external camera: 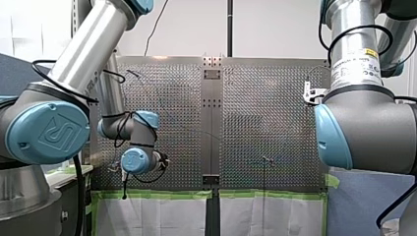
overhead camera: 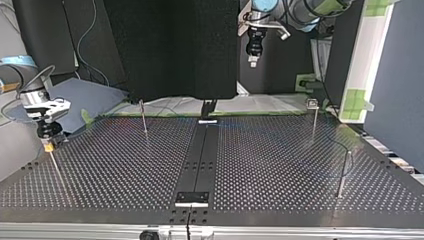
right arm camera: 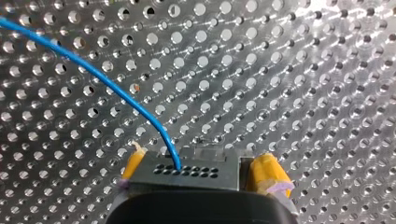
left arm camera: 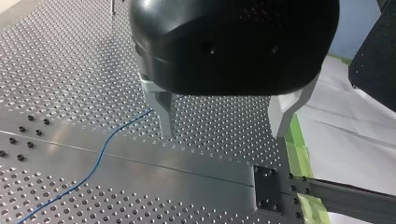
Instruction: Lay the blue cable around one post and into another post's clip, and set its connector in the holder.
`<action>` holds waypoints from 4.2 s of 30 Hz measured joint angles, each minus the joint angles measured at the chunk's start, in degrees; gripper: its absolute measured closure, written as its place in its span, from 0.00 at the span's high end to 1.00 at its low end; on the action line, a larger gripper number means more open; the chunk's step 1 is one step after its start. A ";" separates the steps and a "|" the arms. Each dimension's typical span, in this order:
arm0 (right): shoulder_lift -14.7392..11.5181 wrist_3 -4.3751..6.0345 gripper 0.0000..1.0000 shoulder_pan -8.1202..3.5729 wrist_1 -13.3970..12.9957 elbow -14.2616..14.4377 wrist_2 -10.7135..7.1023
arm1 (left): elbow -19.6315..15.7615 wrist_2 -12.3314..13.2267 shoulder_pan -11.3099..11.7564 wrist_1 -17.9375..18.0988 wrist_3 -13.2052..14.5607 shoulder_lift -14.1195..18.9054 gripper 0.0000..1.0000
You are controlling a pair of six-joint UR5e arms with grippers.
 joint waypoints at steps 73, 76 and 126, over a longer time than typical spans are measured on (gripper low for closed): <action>0.13 0.49 0.96 0.33 0.24 -0.13 0.28 | 0.06 -0.19 -0.07 5.98 -4.05 0.04 0.99; 0.13 0.49 0.96 0.34 0.23 -0.13 0.29 | 0.07 -0.12 -0.13 6.11 -4.22 0.04 0.99; 0.13 0.49 0.96 0.34 0.24 -0.13 0.29 | 0.09 -0.09 -0.16 6.15 -4.31 0.04 0.99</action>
